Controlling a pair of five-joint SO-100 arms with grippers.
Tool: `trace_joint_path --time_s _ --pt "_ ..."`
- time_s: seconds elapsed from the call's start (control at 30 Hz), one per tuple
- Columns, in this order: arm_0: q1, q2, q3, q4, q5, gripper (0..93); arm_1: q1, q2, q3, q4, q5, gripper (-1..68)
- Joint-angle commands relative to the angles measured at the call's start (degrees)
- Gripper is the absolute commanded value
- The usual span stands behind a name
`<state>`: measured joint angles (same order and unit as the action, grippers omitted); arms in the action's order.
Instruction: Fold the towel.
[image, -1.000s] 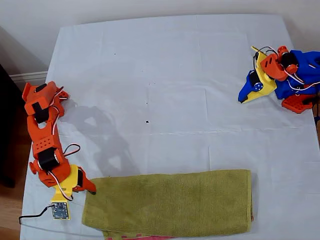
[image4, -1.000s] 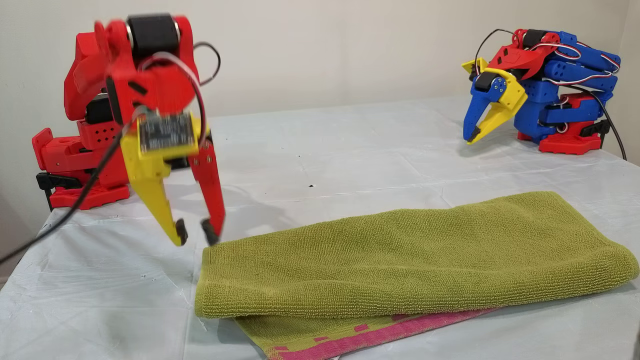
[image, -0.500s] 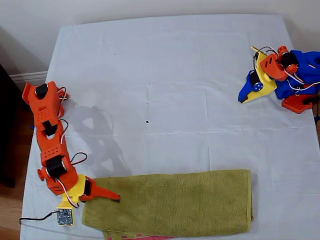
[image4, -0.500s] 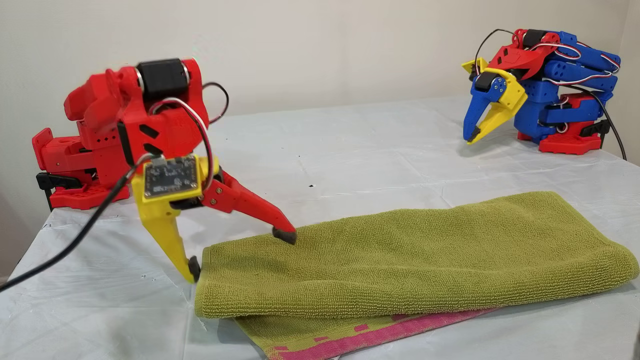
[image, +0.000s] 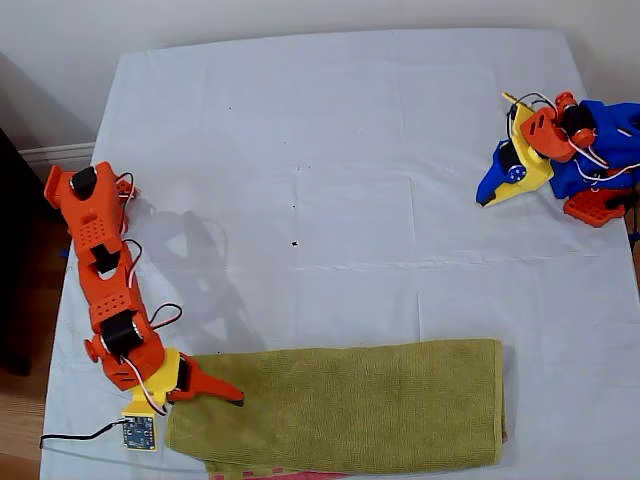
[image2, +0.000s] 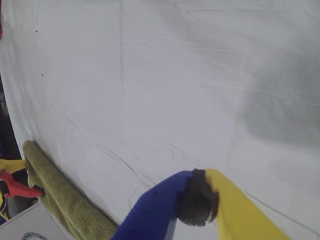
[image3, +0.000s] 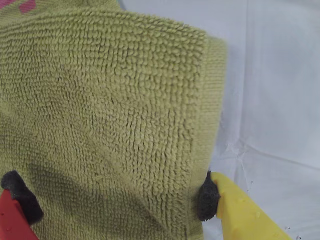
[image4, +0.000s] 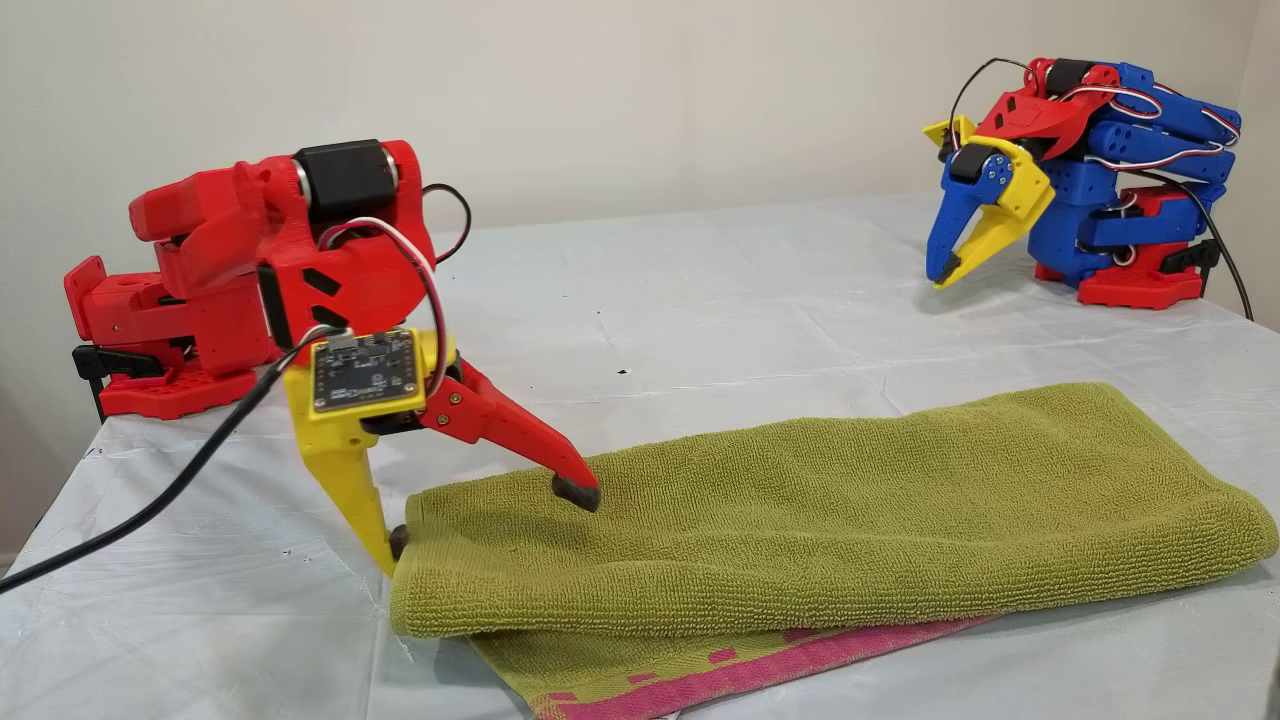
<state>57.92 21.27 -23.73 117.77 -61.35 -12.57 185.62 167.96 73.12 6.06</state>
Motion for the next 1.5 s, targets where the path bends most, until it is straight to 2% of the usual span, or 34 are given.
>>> trace_joint_path --time_s 0.0,0.33,0.5,0.6,0.83,1.03,1.47 --pt "-2.2 1.5 -4.1 -0.5 0.3 70.1 0.2 12.7 5.7 0.0 -0.2 0.1" --pt "-4.7 -2.6 -4.1 -3.4 2.0 69.7 0.2 12.7 5.7 0.0 -0.2 0.1" --pt "-6.4 -2.6 -4.1 -4.3 4.6 63.3 0.2 12.7 5.7 0.0 -0.2 0.1" --pt "-7.3 -2.3 -4.2 -4.7 5.5 51.2 0.2 12.7 5.7 0.0 -0.2 0.1" --pt "-9.4 -1.9 -4.2 -5.5 7.3 3.9 0.2 12.7 5.7 0.0 -0.2 0.1" --pt "-10.4 -1.9 -4.3 -4.8 7.9 0.2 0.2 12.7 5.7 0.0 -0.2 0.1" --pt "-10.1 5.5 -4.2 0.8 9.1 0.2 0.2 12.7 5.7 0.0 -0.2 0.1"
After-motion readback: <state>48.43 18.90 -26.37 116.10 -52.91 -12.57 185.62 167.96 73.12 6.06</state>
